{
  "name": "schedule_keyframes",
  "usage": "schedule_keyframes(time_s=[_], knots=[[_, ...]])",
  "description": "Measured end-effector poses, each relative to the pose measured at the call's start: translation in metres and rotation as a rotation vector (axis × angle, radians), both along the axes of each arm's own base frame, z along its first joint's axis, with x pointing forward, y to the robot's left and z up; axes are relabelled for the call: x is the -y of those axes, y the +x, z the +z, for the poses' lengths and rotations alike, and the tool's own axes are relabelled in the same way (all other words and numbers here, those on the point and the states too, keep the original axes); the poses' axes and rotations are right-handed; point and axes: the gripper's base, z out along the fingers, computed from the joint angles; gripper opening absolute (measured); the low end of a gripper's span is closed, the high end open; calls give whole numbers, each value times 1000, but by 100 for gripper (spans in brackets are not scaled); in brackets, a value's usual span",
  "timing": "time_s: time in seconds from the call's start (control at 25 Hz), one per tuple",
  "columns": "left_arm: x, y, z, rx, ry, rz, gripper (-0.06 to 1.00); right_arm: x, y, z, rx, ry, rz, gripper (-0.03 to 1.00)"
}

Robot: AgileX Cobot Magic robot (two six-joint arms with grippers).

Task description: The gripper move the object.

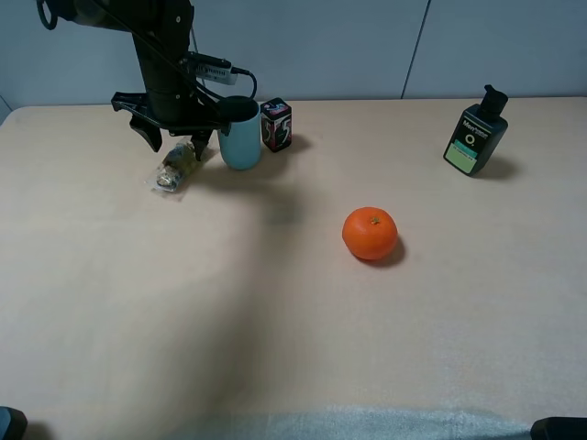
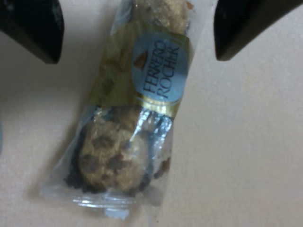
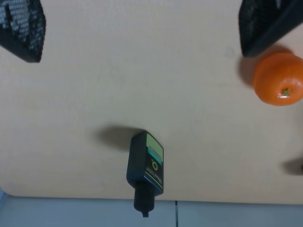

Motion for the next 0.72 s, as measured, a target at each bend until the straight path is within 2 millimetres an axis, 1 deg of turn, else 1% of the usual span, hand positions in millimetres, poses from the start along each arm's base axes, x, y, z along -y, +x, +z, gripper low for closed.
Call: schedule_keyframes(time_s=[0.2, 0.48, 0.56, 0.64, 0.72], knots=[[0, 0, 0, -3, 2, 1, 71, 0, 0, 0, 0, 0, 0, 62], [1, -5, 0, -45, 26, 3, 71, 0, 0, 0, 0, 0, 0, 62], [2, -7, 8, -34, 23, -6, 71, 0, 0, 0, 0, 0, 0, 62], [1, -8, 22, -14, 16, -4, 71, 0, 0, 0, 0, 0, 0, 62], [0, -11, 40, 12, 9, -4, 71, 0, 0, 0, 0, 0, 0, 62]])
